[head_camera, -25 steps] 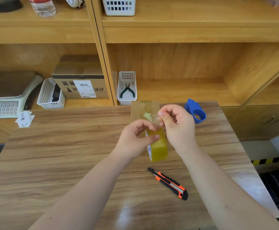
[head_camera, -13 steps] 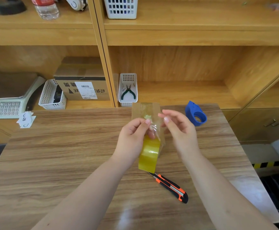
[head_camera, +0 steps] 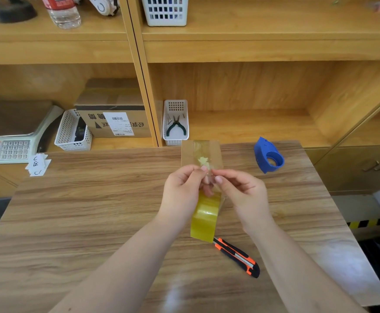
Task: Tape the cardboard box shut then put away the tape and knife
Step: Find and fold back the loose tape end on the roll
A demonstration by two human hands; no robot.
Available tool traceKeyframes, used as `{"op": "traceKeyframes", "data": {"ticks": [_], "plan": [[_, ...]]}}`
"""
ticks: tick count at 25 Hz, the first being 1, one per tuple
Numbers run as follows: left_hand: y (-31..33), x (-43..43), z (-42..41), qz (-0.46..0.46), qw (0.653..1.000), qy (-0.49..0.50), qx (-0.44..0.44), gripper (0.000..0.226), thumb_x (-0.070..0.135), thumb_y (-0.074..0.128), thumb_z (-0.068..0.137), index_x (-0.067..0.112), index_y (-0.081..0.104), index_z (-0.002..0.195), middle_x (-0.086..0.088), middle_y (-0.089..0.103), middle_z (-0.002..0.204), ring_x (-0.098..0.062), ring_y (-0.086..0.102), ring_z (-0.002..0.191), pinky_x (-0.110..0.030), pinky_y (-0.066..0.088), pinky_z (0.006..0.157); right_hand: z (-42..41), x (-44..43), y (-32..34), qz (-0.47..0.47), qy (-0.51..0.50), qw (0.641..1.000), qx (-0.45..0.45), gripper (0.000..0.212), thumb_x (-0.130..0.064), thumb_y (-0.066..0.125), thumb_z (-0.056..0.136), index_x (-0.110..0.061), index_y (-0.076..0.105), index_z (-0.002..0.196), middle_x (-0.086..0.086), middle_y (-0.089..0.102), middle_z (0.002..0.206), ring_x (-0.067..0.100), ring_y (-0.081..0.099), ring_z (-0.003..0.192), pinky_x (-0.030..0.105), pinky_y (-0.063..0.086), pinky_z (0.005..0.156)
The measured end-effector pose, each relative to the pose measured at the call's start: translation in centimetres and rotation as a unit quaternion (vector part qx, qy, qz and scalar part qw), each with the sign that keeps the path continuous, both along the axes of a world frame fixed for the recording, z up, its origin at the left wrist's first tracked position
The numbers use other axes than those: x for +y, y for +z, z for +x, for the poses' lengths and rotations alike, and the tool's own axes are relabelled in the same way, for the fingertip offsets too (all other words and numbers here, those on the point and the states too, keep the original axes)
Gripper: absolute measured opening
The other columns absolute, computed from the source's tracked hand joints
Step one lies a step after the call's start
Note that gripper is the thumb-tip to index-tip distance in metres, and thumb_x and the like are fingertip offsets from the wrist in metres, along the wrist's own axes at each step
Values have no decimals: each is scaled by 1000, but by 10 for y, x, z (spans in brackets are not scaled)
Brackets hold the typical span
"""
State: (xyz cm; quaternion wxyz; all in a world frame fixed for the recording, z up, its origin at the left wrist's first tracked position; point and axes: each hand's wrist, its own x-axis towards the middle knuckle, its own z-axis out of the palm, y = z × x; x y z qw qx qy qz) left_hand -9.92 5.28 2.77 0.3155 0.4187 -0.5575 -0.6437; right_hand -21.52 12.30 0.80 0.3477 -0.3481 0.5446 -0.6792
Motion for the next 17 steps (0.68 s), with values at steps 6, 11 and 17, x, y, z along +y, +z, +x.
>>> {"op": "traceKeyframes", "data": {"ticks": [6,11,17], "plan": [[-4,-3,5,29,999,-2,-34,44,33,53,95,20,61,53,2,61,49,-29,60,70,-39,45,65,-4,-2,2,34,-7,999,18,24,8,71,75,-13,75,86,0,77,74,11,72,72,18,53,70],[-6,-7,8,-2,999,-12,-52,42,37,51,96,17,63,61,-4,68,61,-27,60,69,-38,47,64,-11,-9,4,88,2,988,129,27,-5,80,70,-29,75,81,-7,77,81,11,73,80,23,55,76],[0,-21,8,-4,999,-14,-50,38,36,55,94,11,67,68,-13,74,76,-29,68,74,-45,60,73,-12,-22,16,64,-66,955,282,30,-8,82,68,-36,73,74,-7,70,81,9,65,84,18,49,78]]}}
